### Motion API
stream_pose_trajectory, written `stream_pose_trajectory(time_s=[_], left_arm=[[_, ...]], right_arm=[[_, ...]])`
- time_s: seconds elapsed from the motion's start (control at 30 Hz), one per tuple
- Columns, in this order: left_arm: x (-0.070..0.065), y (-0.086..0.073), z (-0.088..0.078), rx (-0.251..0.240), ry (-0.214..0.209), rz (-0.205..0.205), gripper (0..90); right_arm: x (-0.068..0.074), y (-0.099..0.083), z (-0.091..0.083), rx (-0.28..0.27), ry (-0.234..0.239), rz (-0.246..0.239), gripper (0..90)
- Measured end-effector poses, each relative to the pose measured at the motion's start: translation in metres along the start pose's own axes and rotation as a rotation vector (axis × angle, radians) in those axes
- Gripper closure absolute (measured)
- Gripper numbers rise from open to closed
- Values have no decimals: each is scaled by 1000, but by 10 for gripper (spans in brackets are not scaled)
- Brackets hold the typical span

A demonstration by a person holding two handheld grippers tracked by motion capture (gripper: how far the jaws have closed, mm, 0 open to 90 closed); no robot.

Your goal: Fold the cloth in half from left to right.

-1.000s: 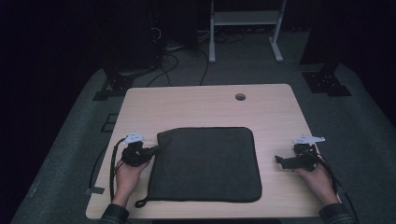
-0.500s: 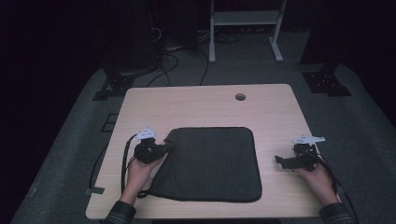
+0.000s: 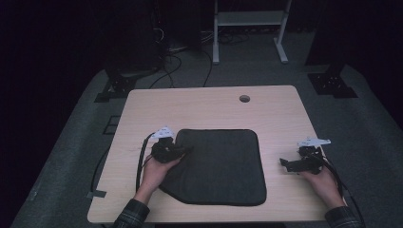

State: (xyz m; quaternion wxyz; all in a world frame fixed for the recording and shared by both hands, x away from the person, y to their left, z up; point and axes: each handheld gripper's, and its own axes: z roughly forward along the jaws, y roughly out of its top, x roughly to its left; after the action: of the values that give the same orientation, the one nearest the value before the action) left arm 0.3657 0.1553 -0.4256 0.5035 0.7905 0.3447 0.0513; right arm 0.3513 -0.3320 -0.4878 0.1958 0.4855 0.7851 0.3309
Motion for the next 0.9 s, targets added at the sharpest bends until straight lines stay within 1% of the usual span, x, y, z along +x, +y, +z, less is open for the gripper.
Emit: stream_pose_trajectory(time_s=[0.17,0.37,0.47,0.53,0.73,0.77,0.9], left_arm=[[-8,6,14,16,-23,21,870],[-18,13,32,23,-51,31,869],[-22,17,39,28,-64,43,870],[-25,20,43,29,-69,44,870],[-31,23,59,34,-104,38,869],[-31,23,60,40,-108,40,869],[-33,26,67,34,-123,36,870]], right_arm=[[0,0,0,0,0,-1,0],[0,0,0,0,0,-1,0],[0,0,0,0,0,-1,0],[0,0,0,0,0,-1,0],[0,0,0,0,0,-1,0],[0,0,0,0,0,-1,0],[0,0,0,0,0,-1,0]])
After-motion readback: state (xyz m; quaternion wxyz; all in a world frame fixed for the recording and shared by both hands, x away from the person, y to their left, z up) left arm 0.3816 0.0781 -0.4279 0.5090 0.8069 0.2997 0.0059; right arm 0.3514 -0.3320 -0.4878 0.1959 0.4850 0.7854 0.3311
